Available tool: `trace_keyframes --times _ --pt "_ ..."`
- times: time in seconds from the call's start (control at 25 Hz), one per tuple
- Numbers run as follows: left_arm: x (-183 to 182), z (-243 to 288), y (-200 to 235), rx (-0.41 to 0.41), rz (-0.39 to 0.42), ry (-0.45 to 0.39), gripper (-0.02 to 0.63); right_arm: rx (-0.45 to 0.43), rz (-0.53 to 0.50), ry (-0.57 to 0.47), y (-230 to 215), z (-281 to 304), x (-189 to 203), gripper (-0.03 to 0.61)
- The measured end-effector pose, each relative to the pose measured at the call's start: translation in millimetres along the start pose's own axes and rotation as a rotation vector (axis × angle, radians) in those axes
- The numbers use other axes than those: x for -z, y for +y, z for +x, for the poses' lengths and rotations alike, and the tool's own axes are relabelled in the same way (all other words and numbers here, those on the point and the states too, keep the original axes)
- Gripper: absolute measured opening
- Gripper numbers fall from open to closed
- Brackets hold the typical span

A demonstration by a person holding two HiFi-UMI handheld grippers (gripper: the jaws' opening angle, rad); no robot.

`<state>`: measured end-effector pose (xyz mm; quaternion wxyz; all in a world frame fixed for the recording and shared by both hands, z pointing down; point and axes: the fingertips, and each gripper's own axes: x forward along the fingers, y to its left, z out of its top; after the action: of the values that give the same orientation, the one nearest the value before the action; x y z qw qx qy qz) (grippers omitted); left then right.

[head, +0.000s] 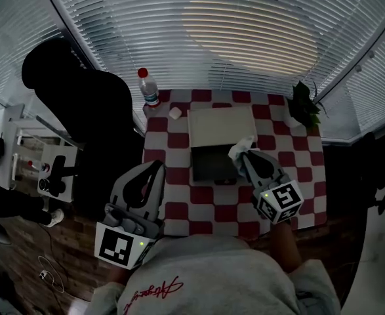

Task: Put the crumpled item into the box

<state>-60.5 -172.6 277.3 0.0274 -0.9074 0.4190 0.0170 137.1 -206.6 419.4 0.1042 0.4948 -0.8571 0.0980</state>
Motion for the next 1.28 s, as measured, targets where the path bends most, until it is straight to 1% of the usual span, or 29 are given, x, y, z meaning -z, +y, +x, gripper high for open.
trace_keyframes --times 0.16,0.28,0.36,0.48,1.04,1.2,1.28 --pt "0 -6 -1 -0.007 0.021 -0.005 0.018 -0.01 -0.009 0.021 1 9 5 0.032" --pt "9 -11 -3 -0.006 0.002 0.036 0.018 -0.028 -0.023 0.043 3 16 11 0.032" --pt "12 -13 -3 -0.016 -0.012 0.043 0.018 -0.035 -0.04 0.056 4 20 14 0.032" --pt "14 -17 -2 -0.027 -0.01 0.043 0.018 -0.043 -0.061 0.076 6 24 20 0.032" --pt "8 -22 5 -0.061 0.001 0.037 0.018 -0.083 -0.098 0.188 6 39 54 0.032" --pt "6 -27 8 -0.071 -0.003 0.036 0.018 -0.078 -0.132 0.211 7 44 59 0.032" --pt "3 -28 10 -0.077 0.001 0.017 0.018 -0.073 -0.158 0.222 6 46 62 0.032"
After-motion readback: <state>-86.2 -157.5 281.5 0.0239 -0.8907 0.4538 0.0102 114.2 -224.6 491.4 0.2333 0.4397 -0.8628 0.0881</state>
